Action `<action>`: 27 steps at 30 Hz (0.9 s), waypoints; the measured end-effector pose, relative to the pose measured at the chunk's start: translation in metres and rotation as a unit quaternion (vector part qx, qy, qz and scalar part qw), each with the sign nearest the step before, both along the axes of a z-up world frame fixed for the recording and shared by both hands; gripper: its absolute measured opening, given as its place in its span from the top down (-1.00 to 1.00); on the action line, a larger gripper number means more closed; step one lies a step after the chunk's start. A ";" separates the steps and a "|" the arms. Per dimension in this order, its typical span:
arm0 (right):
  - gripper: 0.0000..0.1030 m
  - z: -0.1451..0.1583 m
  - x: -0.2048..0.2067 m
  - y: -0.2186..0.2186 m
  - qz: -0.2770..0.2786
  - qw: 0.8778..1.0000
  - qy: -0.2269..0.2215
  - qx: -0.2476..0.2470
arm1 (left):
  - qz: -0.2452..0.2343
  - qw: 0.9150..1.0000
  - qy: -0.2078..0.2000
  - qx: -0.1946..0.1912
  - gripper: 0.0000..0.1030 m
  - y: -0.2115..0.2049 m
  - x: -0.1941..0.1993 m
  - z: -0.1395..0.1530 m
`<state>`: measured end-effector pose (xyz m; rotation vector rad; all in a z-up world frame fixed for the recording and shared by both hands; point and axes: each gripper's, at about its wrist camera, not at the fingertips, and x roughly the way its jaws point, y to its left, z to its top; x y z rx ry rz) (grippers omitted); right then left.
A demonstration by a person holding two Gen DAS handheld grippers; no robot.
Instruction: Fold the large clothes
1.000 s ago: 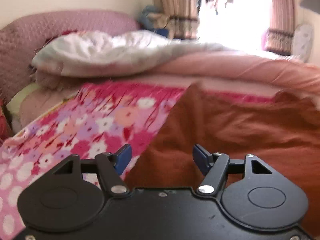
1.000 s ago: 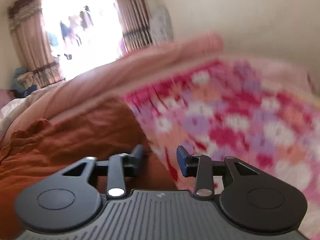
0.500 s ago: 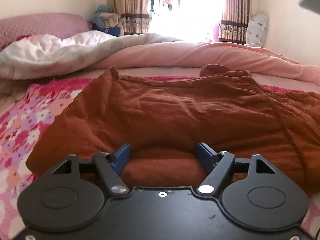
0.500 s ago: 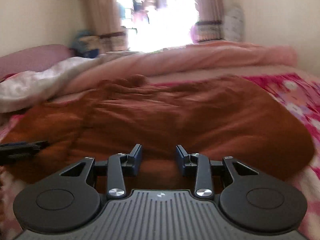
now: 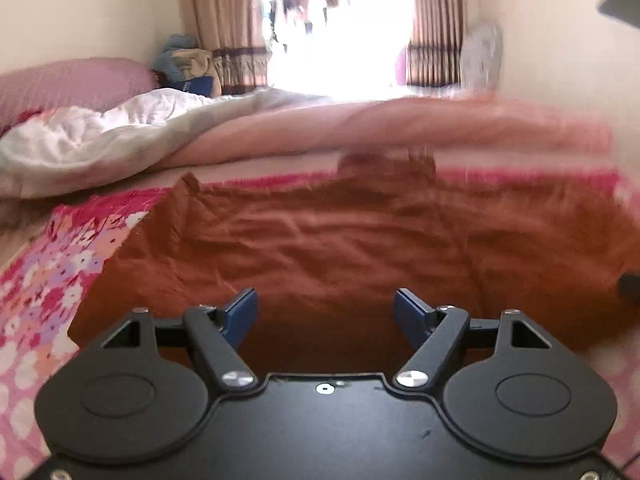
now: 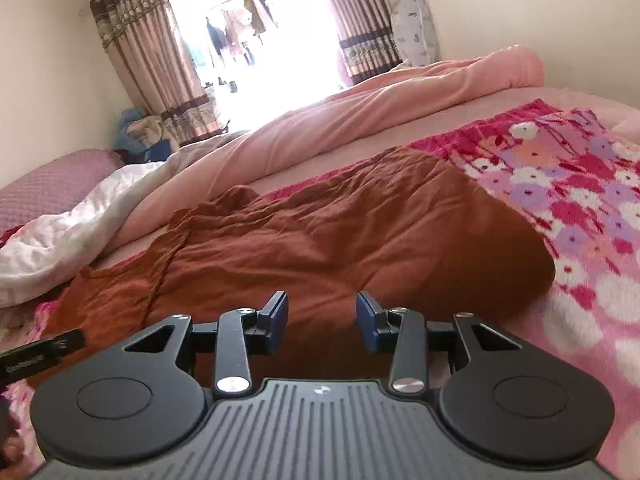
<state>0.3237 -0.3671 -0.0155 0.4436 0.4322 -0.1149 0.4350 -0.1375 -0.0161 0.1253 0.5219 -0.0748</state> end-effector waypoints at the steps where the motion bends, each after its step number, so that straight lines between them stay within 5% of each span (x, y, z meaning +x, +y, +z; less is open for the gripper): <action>1: 0.09 -0.002 0.003 0.001 -0.002 1.000 0.005 -0.006 | 0.001 1.000 0.014 0.012 -0.52 -0.004 0.008 -0.010; 4: 0.13 -0.013 0.008 0.001 -0.004 1.000 0.020 -0.015 | 0.003 1.000 0.005 0.024 -0.58 -0.008 0.016 -0.032; 7: 0.21 -0.018 0.005 -0.004 -0.010 1.000 0.019 0.005 | 0.004 0.999 -0.011 0.046 -0.56 -0.015 0.002 -0.021; 11: 0.06 -0.016 -0.014 -0.016 -0.029 0.996 -0.021 0.081 | -0.016 0.998 -0.053 -0.022 -0.53 0.000 -0.006 0.001; 15: -0.06 -0.038 -0.028 -0.032 -0.032 0.975 -0.038 0.215 | -0.032 0.999 -0.012 -0.034 -0.56 0.001 0.022 -0.007; 27: -0.27 -0.071 -0.007 -0.062 -0.157 0.925 -0.084 0.335 | -0.043 0.998 -0.025 -0.035 -0.59 0.001 0.028 -0.027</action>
